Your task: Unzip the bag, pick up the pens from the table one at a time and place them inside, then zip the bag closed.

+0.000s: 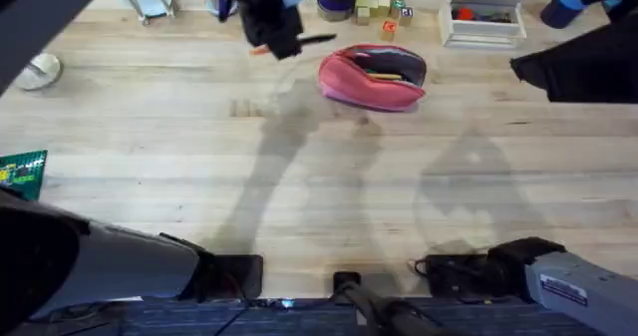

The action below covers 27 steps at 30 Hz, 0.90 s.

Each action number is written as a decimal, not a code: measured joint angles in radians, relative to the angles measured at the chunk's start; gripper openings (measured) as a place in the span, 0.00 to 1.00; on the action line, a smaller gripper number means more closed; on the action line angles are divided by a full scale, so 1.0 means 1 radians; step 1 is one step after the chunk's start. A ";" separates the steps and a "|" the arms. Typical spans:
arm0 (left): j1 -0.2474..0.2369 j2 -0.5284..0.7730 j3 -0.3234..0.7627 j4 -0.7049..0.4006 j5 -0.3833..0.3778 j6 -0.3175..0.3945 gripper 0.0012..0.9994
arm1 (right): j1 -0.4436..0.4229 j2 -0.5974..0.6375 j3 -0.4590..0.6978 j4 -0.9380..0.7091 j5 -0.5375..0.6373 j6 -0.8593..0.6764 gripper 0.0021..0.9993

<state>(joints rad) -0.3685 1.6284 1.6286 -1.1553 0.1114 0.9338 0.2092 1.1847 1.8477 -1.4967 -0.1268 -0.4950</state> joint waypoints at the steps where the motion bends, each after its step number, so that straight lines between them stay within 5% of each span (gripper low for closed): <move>1: -0.009 0.000 0.008 0.016 0.007 0.002 0.04 | 0.000 0.000 0.000 0.000 0.000 0.000 1.00; 11: -0.094 0.000 0.016 0.218 0.088 0.021 0.04 | 0.000 0.000 0.000 0.000 0.000 0.000 1.00; 27: -0.108 0.158 0.016 0.406 0.363 0.025 0.04 | 0.000 -0.008 0.000 -0.001 0.034 0.000 1.00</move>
<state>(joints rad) -0.4769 1.7866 1.6447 -0.7493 0.4747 0.9585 0.2092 1.1764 1.8477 -1.4975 -0.0925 -0.4952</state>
